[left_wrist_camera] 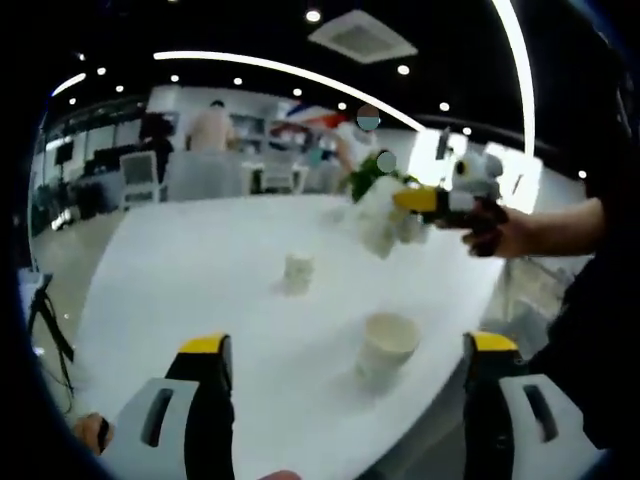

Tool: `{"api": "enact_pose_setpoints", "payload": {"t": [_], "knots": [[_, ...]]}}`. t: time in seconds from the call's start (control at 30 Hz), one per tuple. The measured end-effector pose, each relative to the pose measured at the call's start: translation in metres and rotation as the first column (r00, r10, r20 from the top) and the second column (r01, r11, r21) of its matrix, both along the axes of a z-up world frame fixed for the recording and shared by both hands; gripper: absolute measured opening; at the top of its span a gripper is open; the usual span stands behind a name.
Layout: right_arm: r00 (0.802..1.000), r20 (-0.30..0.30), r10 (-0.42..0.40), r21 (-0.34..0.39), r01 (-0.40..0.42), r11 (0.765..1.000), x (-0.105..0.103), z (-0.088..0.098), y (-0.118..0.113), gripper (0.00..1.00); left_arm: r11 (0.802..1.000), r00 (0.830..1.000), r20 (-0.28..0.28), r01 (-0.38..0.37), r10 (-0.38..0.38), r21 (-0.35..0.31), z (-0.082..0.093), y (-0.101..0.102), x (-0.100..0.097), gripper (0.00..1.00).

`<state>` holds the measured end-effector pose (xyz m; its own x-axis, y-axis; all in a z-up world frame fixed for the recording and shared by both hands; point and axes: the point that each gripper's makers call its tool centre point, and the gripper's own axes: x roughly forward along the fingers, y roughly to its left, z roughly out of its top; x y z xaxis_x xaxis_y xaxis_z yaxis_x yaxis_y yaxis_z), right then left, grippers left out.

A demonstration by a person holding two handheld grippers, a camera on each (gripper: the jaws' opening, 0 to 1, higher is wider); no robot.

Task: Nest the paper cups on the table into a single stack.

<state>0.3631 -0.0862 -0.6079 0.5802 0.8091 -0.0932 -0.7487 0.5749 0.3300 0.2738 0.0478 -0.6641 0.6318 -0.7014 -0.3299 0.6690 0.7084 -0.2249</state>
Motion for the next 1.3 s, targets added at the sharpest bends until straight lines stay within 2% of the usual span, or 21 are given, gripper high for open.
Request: {"api": "enact_pose_setpoints", "payload": {"t": [0.07, 0.23, 0.33, 0.43, 0.57, 0.7, 0.77, 0.8, 0.93, 1.03, 1.07, 1.17, 1.3], "knots": [[1.000, 0.010, 0.008, 0.024, -0.008, 1.000, -0.005, 0.004, 0.002, 0.33, 0.999, 1.000, -0.009, 0.020, -0.020, -0.038, 0.004, -0.010, -0.002, 0.93], [0.999, -0.022, 0.029, 0.107, -0.027, 0.994, -0.017, 0.008, 0.009, 0.33, 0.995, 0.999, -0.011, 0.051, -0.052, -0.081, 0.010, -0.030, -0.003, 0.93], [0.999, -0.025, 0.038, 0.105, -0.035, 0.994, -0.023, 0.005, 0.013, 0.33, 0.991, 0.997, -0.016, 0.070, -0.072, -0.111, 0.013, -0.040, -0.004, 0.89], [0.997, -0.038, 0.060, 0.140, -0.054, 0.989, -0.031, 0.007, 0.018, 0.33, 0.988, 0.996, -0.011, 0.083, -0.085, -0.130, 0.016, -0.047, -0.004, 0.87], [0.996, -0.036, 0.076, 0.172, -0.069, 0.983, -0.039, 0.010, 0.020, 0.33, 0.973, 0.995, -0.017, 0.090, -0.096, -0.210, 0.028, -0.056, -0.005, 0.83], [0.993, -0.058, 0.105, 0.191, -0.092, 0.977, -0.044, 0.008, 0.026, 0.33, 0.962, 0.993, -0.032, 0.099, -0.111, -0.254, 0.031, -0.063, -0.008, 0.82], [0.992, -0.058, 0.112, 0.197, -0.099, 0.975, -0.045, 0.008, 0.029, 0.33, 0.931, 0.990, -0.086, 0.070, -0.107, -0.359, 0.039, -0.068, -0.008, 0.83], [0.991, -0.062, 0.122, 0.199, -0.108, 0.974, -0.047, 0.008, 0.032, 0.33, 0.914, 0.990, -0.091, 0.064, -0.109, -0.401, 0.045, -0.069, -0.007, 0.83], [0.989, -0.076, 0.128, 0.246, -0.105, 0.964, -0.048, 0.011, 0.034, 0.33, 0.892, 0.993, -0.083, 0.042, -0.089, -0.450, 0.055, -0.066, -0.003, 0.78], [0.988, -0.084, 0.126, 0.256, -0.101, 0.961, -0.049, 0.010, 0.034, 0.33, 0.871, 0.990, -0.082, 0.062, -0.116, -0.487, 0.062, -0.069, -0.005, 0.71], [0.986, -0.096, 0.134, 0.286, -0.101, 0.953, -0.050, 0.012, 0.034, 0.33, 0.869, 0.989, -0.083, 0.065, -0.121, -0.491, 0.063, -0.069, -0.006, 0.70], [0.984, -0.111, 0.140, 0.309, -0.100, 0.946, -0.051, 0.011, 0.033, 0.33, 0.837, 0.986, -0.092, 0.067, -0.139, -0.544, 0.070, -0.069, -0.006, 0.65], [0.979, -0.132, 0.159, 0.382, -0.098, 0.919, -0.054, 0.017, 0.030, 0.33, 0.822, 0.987, -0.083, 0.069, -0.140, -0.566, 0.076, -0.069, -0.007, 0.57]]}}
